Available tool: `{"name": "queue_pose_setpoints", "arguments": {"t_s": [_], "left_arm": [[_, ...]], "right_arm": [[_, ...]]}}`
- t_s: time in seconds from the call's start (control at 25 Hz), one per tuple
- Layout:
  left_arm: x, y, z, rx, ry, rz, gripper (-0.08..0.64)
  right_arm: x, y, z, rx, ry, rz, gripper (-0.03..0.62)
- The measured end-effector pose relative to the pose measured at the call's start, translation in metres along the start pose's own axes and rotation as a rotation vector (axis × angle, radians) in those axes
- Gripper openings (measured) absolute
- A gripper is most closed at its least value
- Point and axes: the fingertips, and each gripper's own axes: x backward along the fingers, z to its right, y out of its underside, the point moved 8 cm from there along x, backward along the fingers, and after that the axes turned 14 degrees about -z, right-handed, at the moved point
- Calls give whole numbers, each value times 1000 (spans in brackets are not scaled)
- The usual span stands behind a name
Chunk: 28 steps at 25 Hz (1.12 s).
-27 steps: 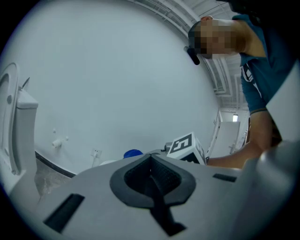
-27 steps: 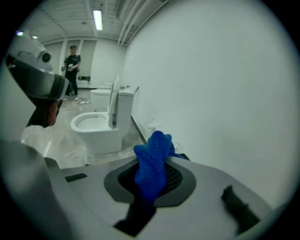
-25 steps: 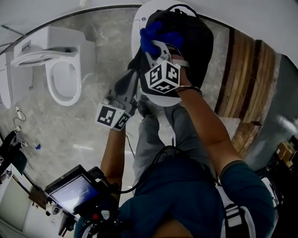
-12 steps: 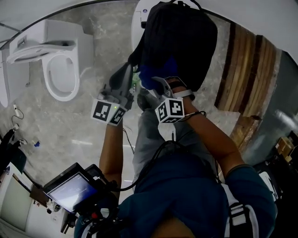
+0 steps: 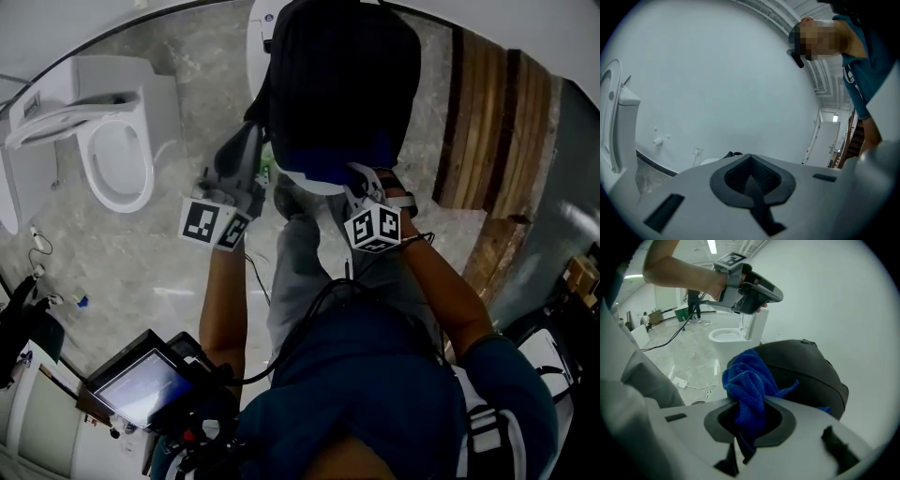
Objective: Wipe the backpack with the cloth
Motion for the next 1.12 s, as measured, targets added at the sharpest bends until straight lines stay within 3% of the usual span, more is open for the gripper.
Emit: {"name": "queue_pose_setpoints", "arguments": {"t_s": [0.08, 0.28, 0.48, 0.6, 0.72, 0.88, 1.12], "left_arm": [[-3, 0, 0, 1, 5, -3, 2], [-9, -3, 4, 0, 20, -6, 2], [-13, -2, 5, 0, 15, -15, 2], [-14, -1, 5, -1, 13, -20, 2], [-15, -2, 4, 0, 8, -19, 2], [-16, -3, 2, 4, -2, -17, 2], [-20, -7, -1, 3, -13, -14, 2]], "right_arm": [[2, 21, 6, -103, 23, -18, 46], [9, 63, 42, -493, 88, 9, 46], [11, 72, 103, -775, 158, 155, 46], [8, 78, 139, -963, 152, 259, 46], [-1, 97, 177, -1248, 107, 335, 46], [-28, 129, 217, -1522, 29, 341, 46], [-87, 156, 235, -1817, -350, 381, 46]]}}
